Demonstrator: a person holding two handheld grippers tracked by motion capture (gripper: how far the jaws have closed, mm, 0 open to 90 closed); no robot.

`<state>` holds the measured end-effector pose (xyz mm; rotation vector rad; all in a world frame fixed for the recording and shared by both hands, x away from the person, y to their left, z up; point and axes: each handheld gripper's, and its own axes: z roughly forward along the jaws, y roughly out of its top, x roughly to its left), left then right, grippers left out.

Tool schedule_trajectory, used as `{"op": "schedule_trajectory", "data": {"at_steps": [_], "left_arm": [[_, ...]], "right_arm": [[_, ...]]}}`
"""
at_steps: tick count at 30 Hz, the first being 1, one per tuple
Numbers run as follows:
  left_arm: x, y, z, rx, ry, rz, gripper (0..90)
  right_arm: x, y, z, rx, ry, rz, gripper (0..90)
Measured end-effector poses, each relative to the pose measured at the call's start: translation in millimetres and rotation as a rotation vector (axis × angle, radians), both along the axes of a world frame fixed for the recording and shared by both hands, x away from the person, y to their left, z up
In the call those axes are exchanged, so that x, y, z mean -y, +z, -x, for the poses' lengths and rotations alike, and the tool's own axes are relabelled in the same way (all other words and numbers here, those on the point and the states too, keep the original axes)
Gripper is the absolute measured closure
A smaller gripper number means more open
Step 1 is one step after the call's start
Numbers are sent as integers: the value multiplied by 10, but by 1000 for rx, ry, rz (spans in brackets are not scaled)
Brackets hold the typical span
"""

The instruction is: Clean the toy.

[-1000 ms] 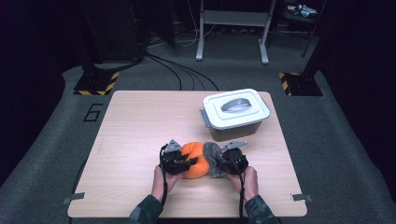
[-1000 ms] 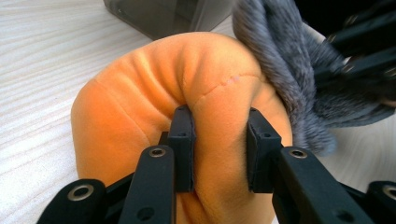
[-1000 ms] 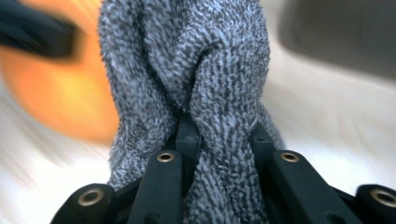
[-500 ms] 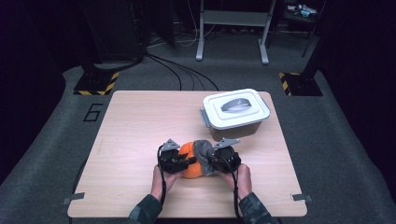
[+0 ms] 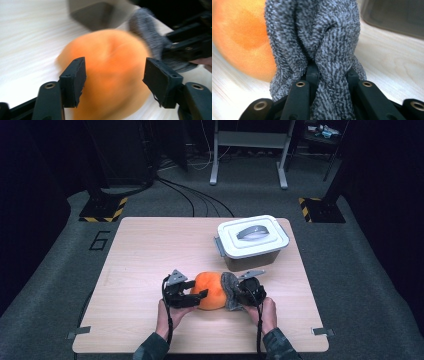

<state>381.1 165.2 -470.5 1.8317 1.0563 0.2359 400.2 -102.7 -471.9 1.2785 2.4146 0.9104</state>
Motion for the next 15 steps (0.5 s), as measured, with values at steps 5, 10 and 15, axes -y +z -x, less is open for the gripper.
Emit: {"op": "schedule_trajectory", "data": {"at_steps": [5,10,15], "left_arm": [[2,-209,-65,-57,30,17,553],[39,-189,-83,-54,32,-46,575],[9,-216,-63,-48,38,-25,568]], "right_arm": [[14,148,-18,14,7,14,729],[-380,545,-20,93,106,17,728],[-490,357,-144,53,108,80,734]]}}
